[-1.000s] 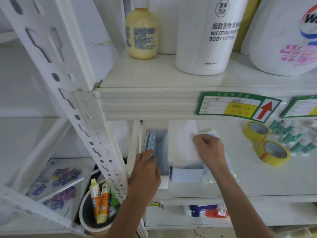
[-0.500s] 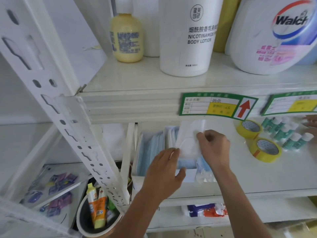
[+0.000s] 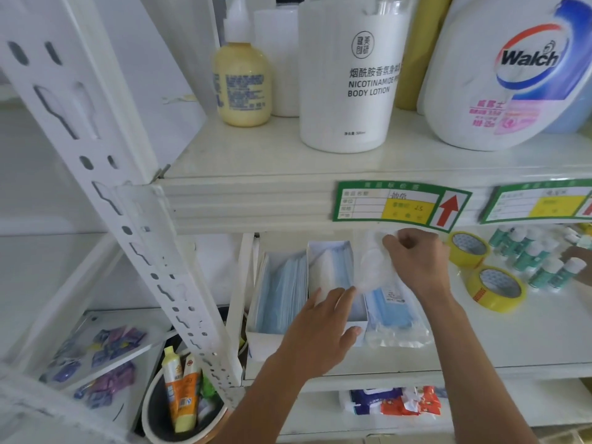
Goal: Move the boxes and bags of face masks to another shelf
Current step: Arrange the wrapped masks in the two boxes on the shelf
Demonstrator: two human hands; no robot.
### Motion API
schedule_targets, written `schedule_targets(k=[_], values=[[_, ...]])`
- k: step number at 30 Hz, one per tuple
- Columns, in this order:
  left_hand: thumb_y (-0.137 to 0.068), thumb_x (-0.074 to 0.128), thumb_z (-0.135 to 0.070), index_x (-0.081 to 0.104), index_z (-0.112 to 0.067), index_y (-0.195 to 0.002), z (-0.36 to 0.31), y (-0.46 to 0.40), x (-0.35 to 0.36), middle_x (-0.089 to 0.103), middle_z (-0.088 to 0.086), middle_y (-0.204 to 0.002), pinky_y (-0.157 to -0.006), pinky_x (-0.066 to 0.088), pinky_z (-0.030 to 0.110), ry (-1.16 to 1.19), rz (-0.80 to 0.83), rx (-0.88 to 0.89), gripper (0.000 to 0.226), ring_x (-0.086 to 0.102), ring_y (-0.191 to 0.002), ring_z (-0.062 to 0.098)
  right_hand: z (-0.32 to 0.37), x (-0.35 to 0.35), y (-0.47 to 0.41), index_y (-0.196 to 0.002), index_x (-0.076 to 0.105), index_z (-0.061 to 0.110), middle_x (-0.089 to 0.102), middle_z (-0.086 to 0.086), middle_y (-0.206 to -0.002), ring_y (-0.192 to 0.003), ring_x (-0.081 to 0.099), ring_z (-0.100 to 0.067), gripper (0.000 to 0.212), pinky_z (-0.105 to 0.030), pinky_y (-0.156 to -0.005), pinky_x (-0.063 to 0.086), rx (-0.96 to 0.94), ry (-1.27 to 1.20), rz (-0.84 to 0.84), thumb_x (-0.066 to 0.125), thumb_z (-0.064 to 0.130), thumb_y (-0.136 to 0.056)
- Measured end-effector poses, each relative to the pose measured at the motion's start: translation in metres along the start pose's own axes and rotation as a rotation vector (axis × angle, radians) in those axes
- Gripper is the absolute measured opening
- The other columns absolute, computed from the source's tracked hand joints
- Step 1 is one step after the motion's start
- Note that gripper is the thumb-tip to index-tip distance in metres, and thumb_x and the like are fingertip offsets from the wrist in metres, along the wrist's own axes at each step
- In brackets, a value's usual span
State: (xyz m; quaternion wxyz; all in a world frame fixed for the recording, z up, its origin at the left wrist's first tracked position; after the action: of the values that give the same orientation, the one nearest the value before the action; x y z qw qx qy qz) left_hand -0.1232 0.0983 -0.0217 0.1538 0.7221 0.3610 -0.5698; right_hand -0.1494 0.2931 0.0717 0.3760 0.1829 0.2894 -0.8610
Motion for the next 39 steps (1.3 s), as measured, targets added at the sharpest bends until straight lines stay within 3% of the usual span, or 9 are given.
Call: schedule_targets(k=[8,11,16,21,24,27,31,36,39], values=[[-0.096,0.048,-0.034,0.062,-0.021,-0.111,0.014,0.021,-0.036,0.070,-0.004,-0.106,-0.118,0.035,0.047,-0.022,-0.300,-0.090,0.025,0.065,-0.104,0.012,-0.006,0.050,-0.003,-0.054,0.053,0.007,0.047,0.005,-0.053,-0.051,0.042,-0.011,0.033,-0.026,-0.051,0.038,0.184,-0.212,0.339,0.066,0.032,-0.071],[-0.091,0.053,-0.030,0.067,-0.018,-0.095,0.028,0.026,-0.039,0.070,-0.005,-0.100,-0.117,0.035,0.049,-0.007,-0.296,-0.160,0.018,0.064,-0.102,0.012,-0.006,0.065,0.005,-0.049,0.047,0.016,0.040,0.005,-0.049,-0.045,0.037,-0.012,0.031,-0.023,-0.047,0.035,0.209,-0.168,0.416,0.065,0.032,-0.068],[-0.095,0.048,-0.028,0.065,-0.021,-0.084,0.035,0.029,-0.030,0.067,-0.011,-0.095,-0.122,0.023,0.047,-0.020,-0.190,-0.148,0.022,0.059,-0.103,0.006,-0.020,0.064,0.005,-0.061,0.058,-0.008,0.044,-0.003,-0.051,-0.048,0.042,-0.017,0.040,-0.020,-0.041,0.034,0.218,0.084,0.405,0.067,0.029,-0.071],[-0.092,0.054,-0.021,0.063,-0.019,-0.100,0.036,0.031,-0.043,0.067,-0.008,-0.093,-0.121,0.028,0.046,0.058,-0.308,-0.152,0.012,0.062,-0.095,0.008,0.000,0.063,0.011,-0.050,0.038,0.010,0.025,-0.001,-0.048,-0.047,0.024,-0.016,0.038,-0.018,-0.037,0.020,0.099,0.122,0.385,0.066,0.022,-0.072],[-0.092,0.049,-0.036,0.049,-0.019,-0.139,0.032,0.027,-0.044,0.068,-0.007,-0.106,-0.122,0.026,0.048,0.103,-0.303,-0.162,0.050,0.062,-0.105,0.010,0.017,0.074,0.020,-0.050,0.035,0.011,0.023,0.002,-0.046,-0.043,0.022,-0.014,0.037,-0.018,-0.037,0.021,0.083,0.062,0.399,0.064,0.021,-0.070],[-0.088,0.043,-0.062,0.024,-0.021,-0.156,0.033,0.023,-0.037,0.063,-0.010,-0.128,-0.125,0.016,0.045,0.099,-0.257,-0.227,0.081,0.055,-0.123,0.009,0.026,0.091,0.030,-0.050,0.052,0.003,0.047,0.000,-0.039,-0.035,0.049,-0.014,0.031,-0.018,-0.039,0.044,0.176,-0.058,0.437,0.064,0.019,-0.073],[-0.088,0.044,-0.070,0.027,-0.019,-0.154,0.045,0.019,-0.042,0.065,-0.007,-0.132,-0.125,0.018,0.043,0.062,-0.284,-0.357,0.086,0.059,-0.123,0.013,0.030,0.122,0.061,-0.068,0.066,0.008,0.070,-0.004,-0.068,-0.065,0.073,-0.019,0.038,-0.033,-0.060,0.059,0.271,-0.246,0.548,0.063,0.040,-0.089],[-0.090,0.061,-0.040,0.030,-0.020,-0.149,0.050,0.013,-0.050,0.075,-0.006,-0.100,-0.124,0.012,0.043,0.005,-0.291,-0.426,0.070,0.070,-0.102,0.014,0.010,0.135,0.090,-0.121,0.062,0.026,0.066,-0.005,-0.118,-0.105,0.064,-0.022,0.040,-0.037,-0.091,0.053,0.373,-0.376,0.549,0.042,0.054,-0.100],[-0.086,0.065,-0.036,0.033,-0.018,-0.147,0.047,0.016,-0.054,0.075,-0.006,-0.090,-0.124,0.019,0.050,-0.050,-0.305,-0.446,0.071,0.071,-0.095,0.015,0.001,0.142,0.104,-0.129,0.059,0.027,0.067,-0.004,-0.121,-0.110,0.066,-0.025,0.043,-0.045,-0.099,0.054,0.516,-0.555,0.551,0.040,0.055,-0.102]])
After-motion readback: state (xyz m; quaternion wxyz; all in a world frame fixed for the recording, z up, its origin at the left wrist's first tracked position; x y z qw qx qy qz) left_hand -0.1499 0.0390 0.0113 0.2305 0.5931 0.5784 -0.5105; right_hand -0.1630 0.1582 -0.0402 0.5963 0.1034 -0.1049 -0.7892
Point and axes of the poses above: each hand's wrist, its own y-axis away from the middle knuckle, its own x-axis out of the palm, z = x × y, the point moved 10 cm from there along -y, towards the middle knuckle
